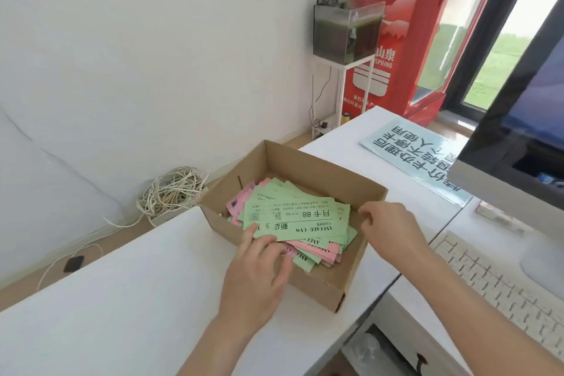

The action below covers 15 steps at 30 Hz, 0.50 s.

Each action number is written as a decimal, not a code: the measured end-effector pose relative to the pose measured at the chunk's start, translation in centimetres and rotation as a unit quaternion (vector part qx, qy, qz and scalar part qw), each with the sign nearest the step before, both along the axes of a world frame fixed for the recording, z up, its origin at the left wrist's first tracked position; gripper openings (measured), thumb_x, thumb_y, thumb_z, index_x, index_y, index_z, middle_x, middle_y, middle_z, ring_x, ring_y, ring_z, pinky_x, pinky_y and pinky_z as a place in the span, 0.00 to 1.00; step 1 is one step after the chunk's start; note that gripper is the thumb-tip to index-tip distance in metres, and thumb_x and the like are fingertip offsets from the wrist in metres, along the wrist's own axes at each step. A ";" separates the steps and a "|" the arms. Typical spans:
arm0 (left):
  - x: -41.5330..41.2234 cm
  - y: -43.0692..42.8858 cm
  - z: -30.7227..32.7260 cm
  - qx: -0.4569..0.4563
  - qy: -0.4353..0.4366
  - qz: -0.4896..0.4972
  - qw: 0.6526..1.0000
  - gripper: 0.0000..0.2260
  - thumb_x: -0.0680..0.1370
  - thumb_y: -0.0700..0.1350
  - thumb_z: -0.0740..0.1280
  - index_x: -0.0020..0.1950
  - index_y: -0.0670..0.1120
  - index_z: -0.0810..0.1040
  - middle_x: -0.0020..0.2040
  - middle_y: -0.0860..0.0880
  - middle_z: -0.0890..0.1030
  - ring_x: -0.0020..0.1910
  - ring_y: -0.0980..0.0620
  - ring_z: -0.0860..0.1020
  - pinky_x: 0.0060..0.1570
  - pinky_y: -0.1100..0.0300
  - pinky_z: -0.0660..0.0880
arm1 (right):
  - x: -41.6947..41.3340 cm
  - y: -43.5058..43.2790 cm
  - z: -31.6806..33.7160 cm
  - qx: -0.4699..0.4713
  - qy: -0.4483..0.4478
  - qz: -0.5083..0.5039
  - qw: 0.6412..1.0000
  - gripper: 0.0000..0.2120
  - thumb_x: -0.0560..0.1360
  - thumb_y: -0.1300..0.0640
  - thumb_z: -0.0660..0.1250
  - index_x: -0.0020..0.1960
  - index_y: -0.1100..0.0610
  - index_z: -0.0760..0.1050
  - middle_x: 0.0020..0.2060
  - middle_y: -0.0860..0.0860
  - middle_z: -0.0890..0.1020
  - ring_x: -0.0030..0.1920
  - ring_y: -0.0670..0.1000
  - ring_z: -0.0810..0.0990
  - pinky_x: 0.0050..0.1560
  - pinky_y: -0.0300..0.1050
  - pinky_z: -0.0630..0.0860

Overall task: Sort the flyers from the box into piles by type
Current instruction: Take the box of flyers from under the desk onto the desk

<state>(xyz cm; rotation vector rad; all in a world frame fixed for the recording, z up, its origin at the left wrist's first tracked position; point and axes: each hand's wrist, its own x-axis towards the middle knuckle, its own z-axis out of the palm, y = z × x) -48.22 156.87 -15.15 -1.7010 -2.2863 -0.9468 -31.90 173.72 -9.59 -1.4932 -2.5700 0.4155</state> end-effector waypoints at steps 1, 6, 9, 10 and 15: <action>0.2 0.8 0.1 -0.009 -0.001 -0.019 1.000 0.12 0.78 0.54 0.59 0.48 0.51 0.80 0.48 0.57 0.80 0.63 0.54 0.67 0.61 0.57 0.67 | 0.2 1.5 0.0 -0.002 0.007 -0.005 1.000 0.17 0.75 0.65 0.55 0.56 0.55 0.80 0.50 0.54 0.83 0.49 0.57 0.79 0.48 0.48 0.77; 1.0 4.1 0.5 -0.057 0.024 -0.052 0.997 0.12 0.76 0.54 0.60 0.54 0.56 0.80 0.50 0.62 0.82 0.58 0.55 0.77 0.48 0.63 0.76 | 0.1 7.7 -0.2 0.000 -0.007 0.011 1.000 0.21 0.75 0.67 0.55 0.62 0.52 0.76 0.55 0.53 0.80 0.52 0.56 0.78 0.50 0.47 0.76; 0.9 5.8 1.6 -0.077 -0.020 -0.057 0.995 0.12 0.76 0.56 0.60 0.51 0.56 0.81 0.45 0.62 0.82 0.48 0.59 0.80 0.42 0.61 0.78 | -0.4 9.9 -0.7 0.078 -0.082 0.065 0.991 0.20 0.72 0.68 0.57 0.57 0.53 0.77 0.55 0.51 0.79 0.58 0.55 0.74 0.54 0.46 0.74; 0.7 6.2 2.1 -0.080 -0.036 -0.051 0.995 0.11 0.76 0.56 0.60 0.49 0.56 0.81 0.43 0.61 0.82 0.43 0.61 0.79 0.39 0.61 0.77 | -0.6 10.3 -0.8 0.125 -0.098 0.084 0.984 0.18 0.71 0.67 0.59 0.56 0.53 0.77 0.57 0.51 0.78 0.63 0.55 0.71 0.59 0.47 0.72; -1.5 10.1 6.2 -0.158 0.001 -0.008 0.987 0.08 0.77 0.52 0.63 0.52 0.56 0.80 0.48 0.59 0.82 0.48 0.58 0.79 0.47 0.57 0.76 | -3.3 9.6 -0.5 0.048 -0.074 0.278 0.957 0.25 0.74 0.48 0.65 0.70 0.49 0.67 0.66 0.49 0.69 0.70 0.52 0.63 0.66 0.49 0.68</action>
